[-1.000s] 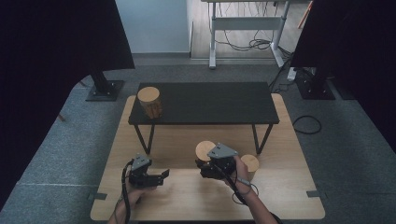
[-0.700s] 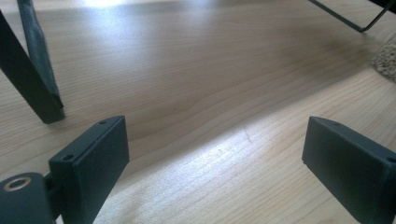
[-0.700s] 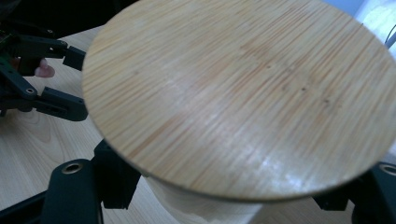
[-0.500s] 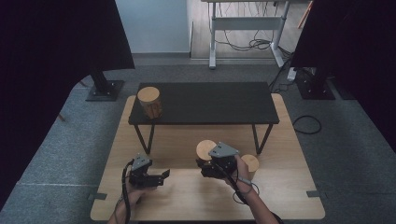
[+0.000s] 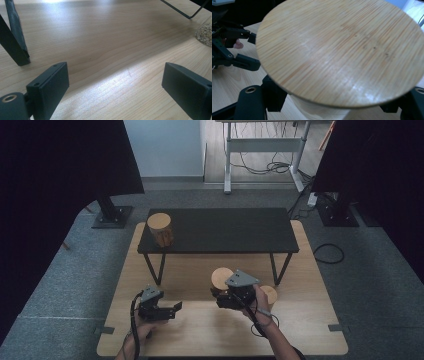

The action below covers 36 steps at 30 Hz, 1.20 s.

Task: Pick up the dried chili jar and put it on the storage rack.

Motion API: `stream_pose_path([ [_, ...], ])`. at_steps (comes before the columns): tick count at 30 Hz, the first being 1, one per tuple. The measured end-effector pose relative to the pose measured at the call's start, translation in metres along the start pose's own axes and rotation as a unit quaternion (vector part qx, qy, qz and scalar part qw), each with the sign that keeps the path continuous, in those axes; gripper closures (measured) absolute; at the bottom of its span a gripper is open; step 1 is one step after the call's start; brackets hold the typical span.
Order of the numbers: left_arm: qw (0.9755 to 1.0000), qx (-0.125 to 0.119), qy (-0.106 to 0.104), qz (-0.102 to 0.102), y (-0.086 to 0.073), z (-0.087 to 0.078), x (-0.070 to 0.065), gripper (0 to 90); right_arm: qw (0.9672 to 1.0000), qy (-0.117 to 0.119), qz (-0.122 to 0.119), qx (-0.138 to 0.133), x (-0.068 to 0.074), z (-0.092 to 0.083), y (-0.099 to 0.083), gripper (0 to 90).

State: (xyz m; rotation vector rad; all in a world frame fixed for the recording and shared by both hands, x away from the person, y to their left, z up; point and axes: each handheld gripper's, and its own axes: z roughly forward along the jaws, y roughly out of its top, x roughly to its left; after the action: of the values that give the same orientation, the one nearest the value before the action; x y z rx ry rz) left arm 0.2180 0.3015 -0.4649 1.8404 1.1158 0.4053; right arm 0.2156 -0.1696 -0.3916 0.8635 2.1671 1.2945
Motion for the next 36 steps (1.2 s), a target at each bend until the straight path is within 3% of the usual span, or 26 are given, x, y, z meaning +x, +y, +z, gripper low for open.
stream_pose_path([
  [10, 1.0000, 0.001, 0.001, 0.000, 0.000, 0.001, -0.001, 6.7, 1.0000, 0.004, 0.000, -0.001, -0.003, -0.004, 0.004, 25.0],
  [14, 0.9999, -0.003, -0.009, -0.007, 0.000, -0.001, 0.001, 6.8, 1.0000, 0.004, -0.002, -0.002, -0.004, -0.005, 0.007, 25.0],
  [36, 1.0000, -0.002, -0.004, -0.004, 0.000, 0.000, 0.000, 6.8, 0.9999, 0.006, -0.007, -0.014, -0.007, -0.016, 0.021, 25.0],
])
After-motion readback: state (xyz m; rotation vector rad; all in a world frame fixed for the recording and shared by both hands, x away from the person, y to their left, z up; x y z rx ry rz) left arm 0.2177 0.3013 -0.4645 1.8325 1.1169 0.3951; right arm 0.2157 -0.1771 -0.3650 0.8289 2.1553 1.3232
